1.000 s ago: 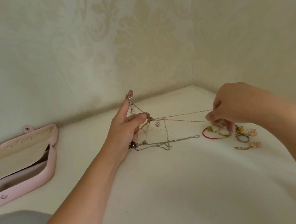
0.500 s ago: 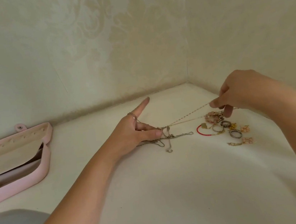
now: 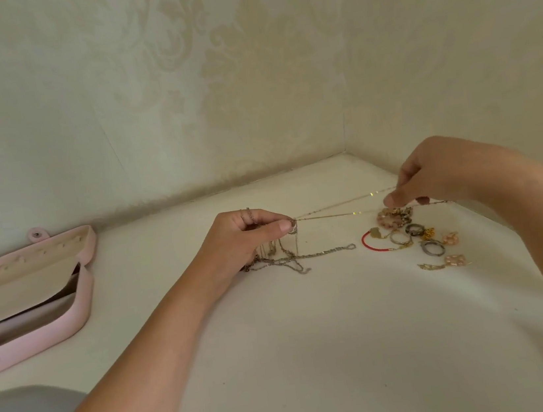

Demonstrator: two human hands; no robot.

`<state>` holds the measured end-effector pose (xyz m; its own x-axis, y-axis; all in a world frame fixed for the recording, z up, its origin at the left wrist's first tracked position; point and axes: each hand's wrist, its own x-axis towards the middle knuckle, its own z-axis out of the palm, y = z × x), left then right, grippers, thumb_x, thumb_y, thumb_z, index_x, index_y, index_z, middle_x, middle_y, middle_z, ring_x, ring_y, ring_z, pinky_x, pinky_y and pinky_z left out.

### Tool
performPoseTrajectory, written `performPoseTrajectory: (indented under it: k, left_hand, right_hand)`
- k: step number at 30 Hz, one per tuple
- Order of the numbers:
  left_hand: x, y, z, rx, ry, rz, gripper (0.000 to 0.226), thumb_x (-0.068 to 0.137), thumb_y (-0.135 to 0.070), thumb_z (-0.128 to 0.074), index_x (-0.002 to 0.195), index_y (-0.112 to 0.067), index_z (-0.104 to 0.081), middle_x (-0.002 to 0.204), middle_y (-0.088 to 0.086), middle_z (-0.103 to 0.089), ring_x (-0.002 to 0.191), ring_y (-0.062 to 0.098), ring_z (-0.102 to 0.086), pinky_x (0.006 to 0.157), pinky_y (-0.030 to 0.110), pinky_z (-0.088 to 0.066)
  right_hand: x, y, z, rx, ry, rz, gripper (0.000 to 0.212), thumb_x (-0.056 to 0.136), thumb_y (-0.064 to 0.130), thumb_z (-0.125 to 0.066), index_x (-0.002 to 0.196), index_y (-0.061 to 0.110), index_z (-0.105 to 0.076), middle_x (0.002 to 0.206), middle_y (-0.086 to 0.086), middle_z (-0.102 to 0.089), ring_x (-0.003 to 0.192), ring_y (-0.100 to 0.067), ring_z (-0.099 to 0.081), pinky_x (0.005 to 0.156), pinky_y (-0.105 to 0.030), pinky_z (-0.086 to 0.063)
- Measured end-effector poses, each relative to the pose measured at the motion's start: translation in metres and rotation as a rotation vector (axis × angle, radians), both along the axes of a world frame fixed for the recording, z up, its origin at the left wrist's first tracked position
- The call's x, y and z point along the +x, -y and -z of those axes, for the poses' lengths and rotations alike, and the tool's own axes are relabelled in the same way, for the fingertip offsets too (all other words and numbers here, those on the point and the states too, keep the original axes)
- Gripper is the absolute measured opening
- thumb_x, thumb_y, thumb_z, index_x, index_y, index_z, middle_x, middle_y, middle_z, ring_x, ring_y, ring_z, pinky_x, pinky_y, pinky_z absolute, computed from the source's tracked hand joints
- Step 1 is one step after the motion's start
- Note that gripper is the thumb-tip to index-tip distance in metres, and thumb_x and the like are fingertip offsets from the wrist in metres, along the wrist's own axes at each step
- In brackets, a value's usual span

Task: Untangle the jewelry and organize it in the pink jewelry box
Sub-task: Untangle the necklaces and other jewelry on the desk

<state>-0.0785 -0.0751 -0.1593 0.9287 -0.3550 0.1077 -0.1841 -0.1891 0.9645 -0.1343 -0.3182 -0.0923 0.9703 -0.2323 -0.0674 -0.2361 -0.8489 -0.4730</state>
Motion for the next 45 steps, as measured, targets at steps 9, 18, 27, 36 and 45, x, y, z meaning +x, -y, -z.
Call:
performPoseTrajectory:
  k: [9,18,27,36,45]
  left_hand:
    - [0.003,0.0,0.001,-0.016,-0.033,0.047,0.01,0.076,-0.02,-0.073,0.068,-0.027,-0.073,0.075,-0.004,-0.065,0.055,0.014,-0.026,0.047,0.021,-0.023]
    - [0.004,0.0,0.003,0.026,-0.01,0.103,0.013,0.077,-0.018,-0.073,0.067,-0.026,-0.071,0.066,-0.001,-0.058,0.055,0.015,-0.027,0.044,0.016,-0.027]
    - [0.006,-0.002,0.005,0.068,0.026,0.085,0.013,0.08,-0.01,-0.071,0.07,-0.018,-0.068,0.058,-0.001,-0.048,0.045,0.004,-0.036,0.042,0.014,-0.033]
    - [0.005,-0.001,0.003,0.004,0.001,0.07,0.009,0.078,-0.016,-0.072,0.071,-0.022,-0.072,0.06,-0.006,-0.053,0.058,0.018,-0.03,0.045,0.016,-0.028]
    - [0.005,0.0,0.003,0.011,0.009,0.023,0.007,0.08,-0.014,-0.071,0.074,-0.017,-0.071,0.061,-0.006,-0.053,0.051,0.01,-0.034,0.042,0.015,-0.033]
  right_hand:
    - [0.002,-0.003,0.009,0.024,-0.16,-0.165,0.024,0.07,0.037,-0.08,0.072,0.014,-0.073,0.065,0.0,-0.067,0.051,-0.011,-0.051,0.059,-0.022,-0.042]
    - [0.013,-0.056,0.038,0.505,0.081,-0.351,0.013,0.08,0.031,-0.072,0.091,0.026,-0.076,0.09,0.002,-0.073,0.089,-0.009,-0.068,0.067,-0.016,-0.047]
    - [0.02,-0.067,0.049,0.726,0.117,-0.298,0.008,0.073,0.01,-0.078,0.08,0.012,-0.076,0.071,-0.005,-0.073,0.064,-0.008,-0.065,0.071,-0.019,-0.055]
    - [0.021,-0.067,0.046,0.57,0.245,-0.313,0.006,0.075,0.011,-0.076,0.076,0.017,-0.073,0.07,-0.005,-0.072,0.063,-0.013,-0.062,0.062,-0.023,-0.047]
    - [0.018,-0.073,0.05,0.361,0.433,-0.355,0.006,0.082,0.016,-0.071,0.079,0.02,-0.074,0.073,0.007,-0.071,0.064,0.0,-0.062,0.055,-0.006,-0.042]
